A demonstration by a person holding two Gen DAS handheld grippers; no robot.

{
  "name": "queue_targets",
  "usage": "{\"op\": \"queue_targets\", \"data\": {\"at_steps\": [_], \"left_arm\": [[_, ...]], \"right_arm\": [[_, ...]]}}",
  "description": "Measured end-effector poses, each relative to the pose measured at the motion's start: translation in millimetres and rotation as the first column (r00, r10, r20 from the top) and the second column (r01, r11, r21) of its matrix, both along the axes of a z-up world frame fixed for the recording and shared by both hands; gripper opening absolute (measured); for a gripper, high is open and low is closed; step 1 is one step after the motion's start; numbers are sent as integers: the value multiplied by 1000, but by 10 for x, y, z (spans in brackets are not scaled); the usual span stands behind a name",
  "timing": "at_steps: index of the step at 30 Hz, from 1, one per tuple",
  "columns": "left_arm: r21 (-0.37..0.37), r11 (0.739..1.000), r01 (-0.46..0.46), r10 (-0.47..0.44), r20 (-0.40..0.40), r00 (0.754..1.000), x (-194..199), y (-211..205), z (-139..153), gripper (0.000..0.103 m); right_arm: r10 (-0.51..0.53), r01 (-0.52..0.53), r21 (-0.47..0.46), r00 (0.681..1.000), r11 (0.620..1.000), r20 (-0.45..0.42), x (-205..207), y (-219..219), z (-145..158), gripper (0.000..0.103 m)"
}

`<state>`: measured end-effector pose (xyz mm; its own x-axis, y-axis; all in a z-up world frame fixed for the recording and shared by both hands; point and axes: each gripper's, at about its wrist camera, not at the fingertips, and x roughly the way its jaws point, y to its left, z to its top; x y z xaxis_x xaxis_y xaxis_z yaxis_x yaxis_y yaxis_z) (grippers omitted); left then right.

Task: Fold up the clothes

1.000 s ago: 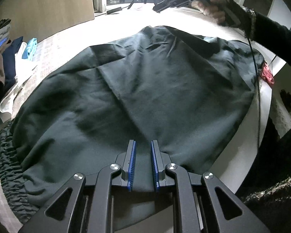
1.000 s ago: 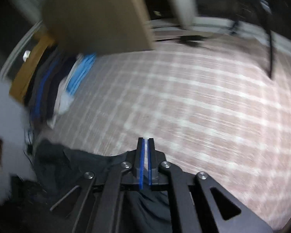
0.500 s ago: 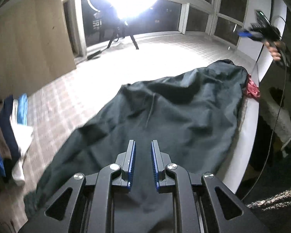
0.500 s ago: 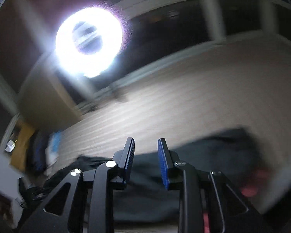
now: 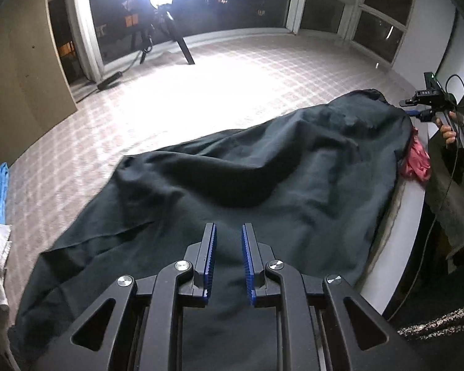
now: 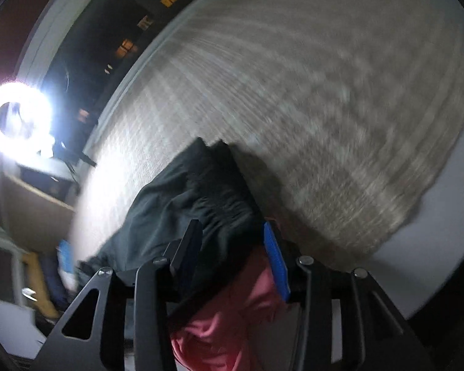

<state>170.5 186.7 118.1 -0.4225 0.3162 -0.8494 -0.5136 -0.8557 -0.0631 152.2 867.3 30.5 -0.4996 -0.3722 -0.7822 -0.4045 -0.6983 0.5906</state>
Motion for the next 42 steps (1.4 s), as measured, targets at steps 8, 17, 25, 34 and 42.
{"op": "queue_targets", "data": {"at_steps": [8, 17, 25, 34, 42], "left_arm": [[-13, 1000, -11, 12, 37, 999, -66, 400, -78, 16], [-60, 998, 23, -20, 54, 998, -109, 656, -79, 16], [-67, 997, 35, -30, 74, 997, -110, 733, -128, 16], [-54, 997, -50, 52, 33, 998, -126, 496, -20, 18], [-108, 994, -9, 5, -41, 999, -639, 515, 35, 23]], "right_arm": [[-20, 10, -211, 999, 977, -42, -29, 27, -250, 55], [-109, 68, -325, 988, 943, -111, 198, -15, -289, 49], [-96, 55, -337, 990, 940, -104, 23, -108, -362, 49], [-79, 11, -202, 940, 979, -332, -46, -293, 91, 16], [-38, 40, -1, 932, 999, -359, 66, -405, 317, 14]]}}
